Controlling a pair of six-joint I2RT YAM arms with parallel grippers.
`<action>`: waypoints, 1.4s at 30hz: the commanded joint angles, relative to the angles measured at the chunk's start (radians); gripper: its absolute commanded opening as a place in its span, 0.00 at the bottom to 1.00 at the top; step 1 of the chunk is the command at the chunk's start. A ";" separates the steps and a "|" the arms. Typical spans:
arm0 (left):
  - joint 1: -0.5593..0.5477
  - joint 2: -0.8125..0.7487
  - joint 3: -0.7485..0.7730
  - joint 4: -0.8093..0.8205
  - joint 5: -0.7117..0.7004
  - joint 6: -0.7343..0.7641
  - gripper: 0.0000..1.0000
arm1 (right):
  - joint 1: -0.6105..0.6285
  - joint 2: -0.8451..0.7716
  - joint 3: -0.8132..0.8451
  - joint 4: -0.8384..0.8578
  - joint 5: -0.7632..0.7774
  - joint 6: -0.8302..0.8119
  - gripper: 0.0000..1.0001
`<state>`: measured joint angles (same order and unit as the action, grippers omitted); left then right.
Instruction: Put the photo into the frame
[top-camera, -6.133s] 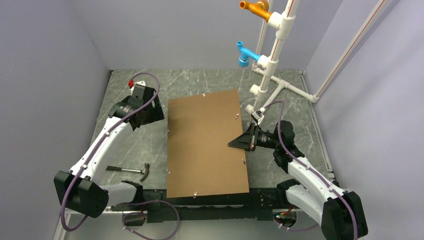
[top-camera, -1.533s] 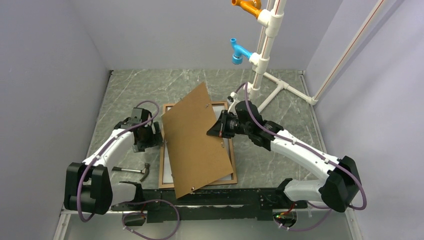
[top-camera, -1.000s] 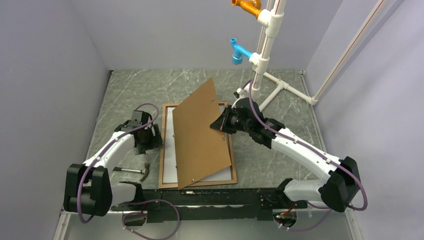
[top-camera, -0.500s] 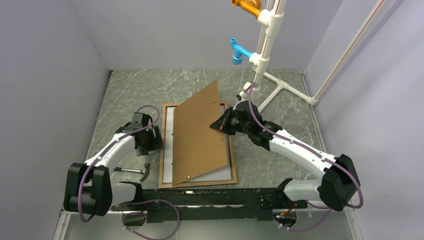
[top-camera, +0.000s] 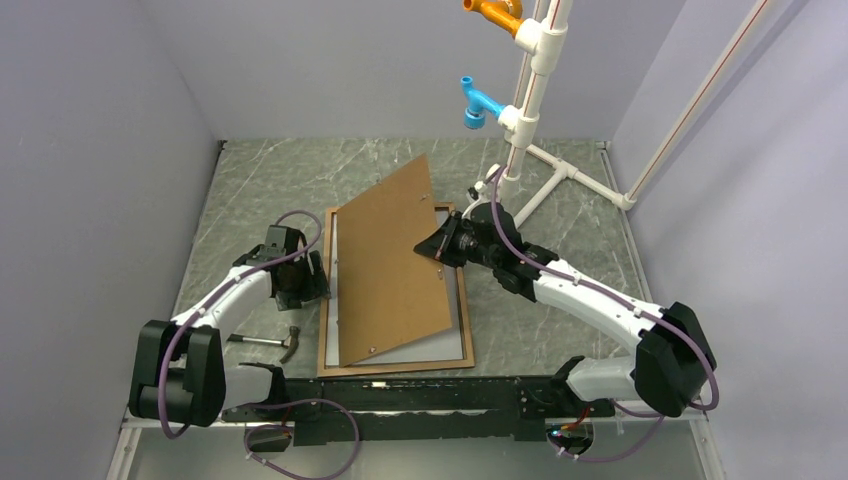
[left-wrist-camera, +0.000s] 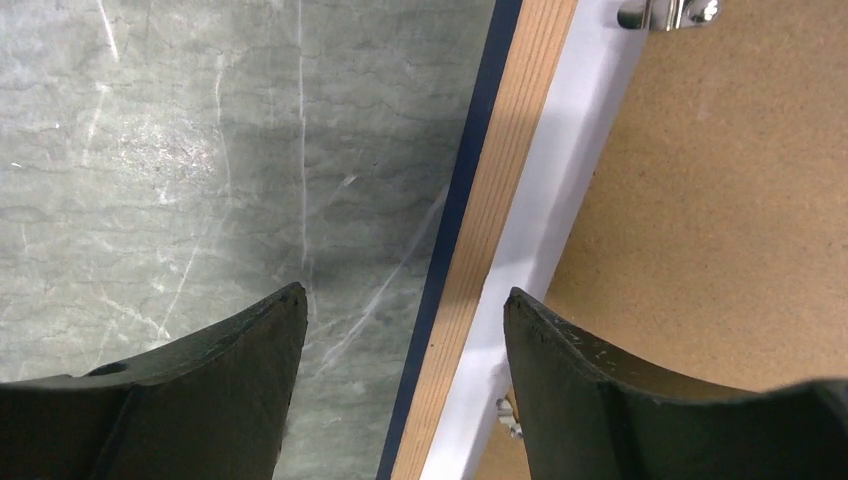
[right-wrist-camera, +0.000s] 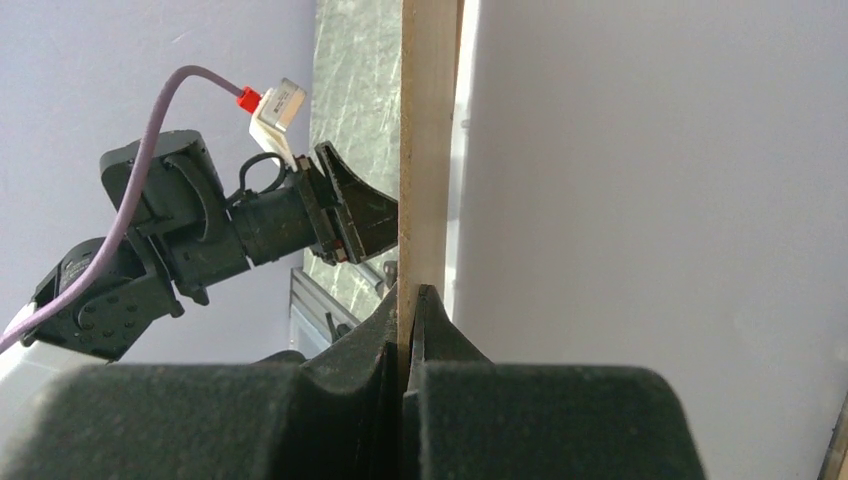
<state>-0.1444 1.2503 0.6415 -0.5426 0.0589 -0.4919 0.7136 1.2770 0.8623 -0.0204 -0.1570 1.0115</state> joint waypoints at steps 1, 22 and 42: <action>0.005 0.007 0.000 0.027 0.018 0.000 0.75 | -0.004 0.011 0.003 0.149 0.015 -0.005 0.00; 0.006 -0.031 0.000 0.031 0.016 -0.022 0.77 | -0.005 0.021 -0.107 0.161 -0.051 0.116 0.00; 0.006 0.028 -0.042 0.207 0.220 -0.066 0.80 | -0.006 0.063 -0.269 0.241 -0.089 0.022 0.00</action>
<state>-0.1432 1.2564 0.6060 -0.4011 0.2253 -0.5404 0.6991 1.3163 0.6315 0.2386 -0.2035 1.0996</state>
